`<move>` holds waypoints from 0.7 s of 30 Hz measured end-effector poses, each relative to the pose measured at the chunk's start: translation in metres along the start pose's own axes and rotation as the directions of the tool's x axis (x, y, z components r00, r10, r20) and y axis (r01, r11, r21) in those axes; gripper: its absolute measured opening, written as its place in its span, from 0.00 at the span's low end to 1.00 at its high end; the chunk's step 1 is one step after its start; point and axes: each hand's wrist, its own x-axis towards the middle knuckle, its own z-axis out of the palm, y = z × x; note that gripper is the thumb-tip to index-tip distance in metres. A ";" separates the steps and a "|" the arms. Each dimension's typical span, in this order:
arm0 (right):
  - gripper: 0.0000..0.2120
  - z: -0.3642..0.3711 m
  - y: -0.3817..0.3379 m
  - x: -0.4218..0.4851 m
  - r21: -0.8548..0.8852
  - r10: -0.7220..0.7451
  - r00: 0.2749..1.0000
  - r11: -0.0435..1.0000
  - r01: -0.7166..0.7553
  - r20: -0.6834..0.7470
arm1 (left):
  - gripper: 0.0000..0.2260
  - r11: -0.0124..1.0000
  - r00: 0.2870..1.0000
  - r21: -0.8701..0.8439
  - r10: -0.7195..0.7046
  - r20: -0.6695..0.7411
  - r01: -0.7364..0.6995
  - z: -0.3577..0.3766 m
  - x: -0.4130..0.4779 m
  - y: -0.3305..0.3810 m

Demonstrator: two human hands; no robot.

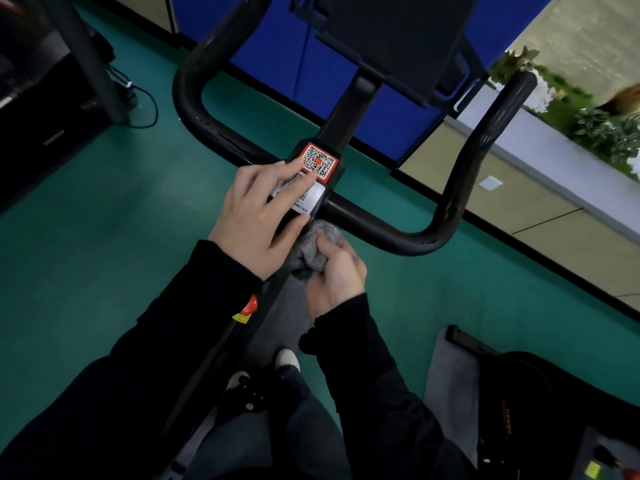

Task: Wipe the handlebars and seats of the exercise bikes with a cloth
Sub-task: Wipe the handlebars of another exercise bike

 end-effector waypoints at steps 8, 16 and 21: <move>0.18 -0.026 -0.006 -0.006 0.020 -0.139 0.989 0.990 0.140 -0.051 | 0.19 1.000 1.000 0.025 0.012 0.016 -0.013 -0.002 0.000 0.002; 0.12 -0.025 0.004 0.002 -0.035 -0.314 0.939 0.950 0.312 -0.139 | 0.15 0.996 0.999 0.078 0.035 -0.016 -0.034 -0.006 0.009 0.005; 0.11 -0.032 0.008 0.005 -0.124 -0.492 0.857 0.870 0.477 -0.156 | 0.12 0.992 0.995 0.090 0.092 -0.035 -0.089 -0.005 0.014 0.007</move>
